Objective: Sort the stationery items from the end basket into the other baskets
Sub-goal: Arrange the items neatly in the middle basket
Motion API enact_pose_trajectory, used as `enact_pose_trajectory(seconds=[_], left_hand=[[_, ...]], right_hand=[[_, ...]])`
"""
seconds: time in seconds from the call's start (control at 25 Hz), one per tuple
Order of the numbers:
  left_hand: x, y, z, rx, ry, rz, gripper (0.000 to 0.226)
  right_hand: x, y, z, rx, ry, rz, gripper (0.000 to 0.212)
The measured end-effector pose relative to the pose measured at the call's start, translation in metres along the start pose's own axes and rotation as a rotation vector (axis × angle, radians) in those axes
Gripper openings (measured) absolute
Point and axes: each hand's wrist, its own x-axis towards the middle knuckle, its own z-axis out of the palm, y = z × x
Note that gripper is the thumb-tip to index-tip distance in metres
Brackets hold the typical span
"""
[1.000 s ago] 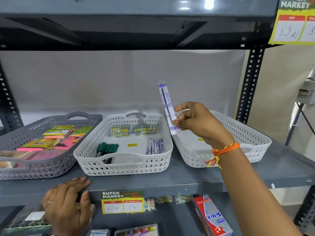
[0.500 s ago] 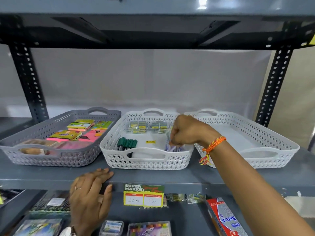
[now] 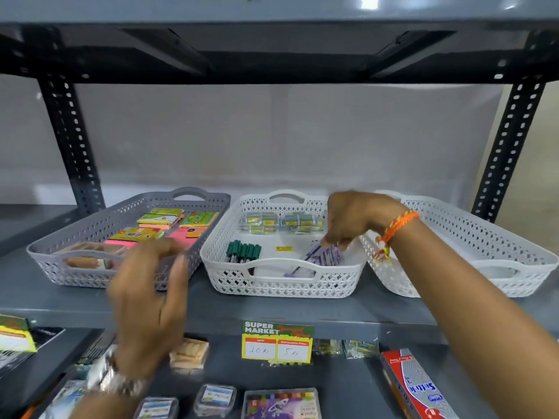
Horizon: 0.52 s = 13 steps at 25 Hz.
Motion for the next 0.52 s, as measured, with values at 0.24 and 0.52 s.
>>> enact_pose_trajectory(seconds=[0.24, 0.52], left_hand=[[0.132, 0.000, 0.059, 0.416, -1.055, 0.070, 0.062], [0.131, -0.026, 0.104, 0.616, -1.553, 0.081, 0.089]], right_hand=[[0.038, -0.016, 0.011, -0.072, 0.054, 0.029, 0.040], [0.057, -0.015, 0.027, -0.159, -0.118, -0.005, 0.051]])
